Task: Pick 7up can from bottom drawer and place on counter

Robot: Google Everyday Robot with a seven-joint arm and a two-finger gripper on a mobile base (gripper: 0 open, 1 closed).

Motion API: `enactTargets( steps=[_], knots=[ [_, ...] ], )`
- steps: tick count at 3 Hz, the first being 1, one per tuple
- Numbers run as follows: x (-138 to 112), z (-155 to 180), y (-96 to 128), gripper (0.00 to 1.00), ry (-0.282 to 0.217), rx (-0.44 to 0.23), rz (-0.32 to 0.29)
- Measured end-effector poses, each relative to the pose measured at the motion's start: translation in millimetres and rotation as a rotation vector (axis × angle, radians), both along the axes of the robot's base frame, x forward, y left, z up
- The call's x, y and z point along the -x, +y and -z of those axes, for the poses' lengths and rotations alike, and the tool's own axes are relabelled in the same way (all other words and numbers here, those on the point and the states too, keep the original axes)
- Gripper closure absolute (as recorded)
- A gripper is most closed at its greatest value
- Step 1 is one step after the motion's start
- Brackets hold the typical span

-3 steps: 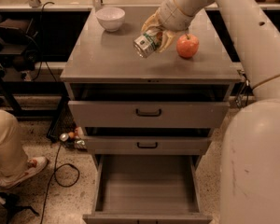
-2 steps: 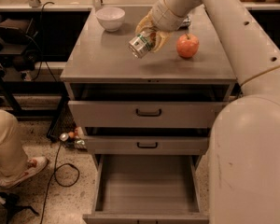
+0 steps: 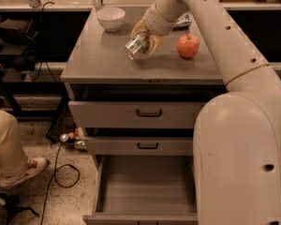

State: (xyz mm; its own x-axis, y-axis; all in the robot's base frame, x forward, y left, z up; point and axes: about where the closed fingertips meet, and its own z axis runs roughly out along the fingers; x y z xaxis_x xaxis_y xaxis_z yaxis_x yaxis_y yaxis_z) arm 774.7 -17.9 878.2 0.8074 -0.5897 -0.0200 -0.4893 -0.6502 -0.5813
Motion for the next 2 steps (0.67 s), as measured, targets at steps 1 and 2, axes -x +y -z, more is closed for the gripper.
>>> enactTargets(
  steps=[1,2],
  knots=[
    [-4.1,5.3,2.7,0.83,0.002,-0.001,0.003],
    [-5.7,9.1,5.1,0.6,0.006,0.002,0.001]
  ],
)
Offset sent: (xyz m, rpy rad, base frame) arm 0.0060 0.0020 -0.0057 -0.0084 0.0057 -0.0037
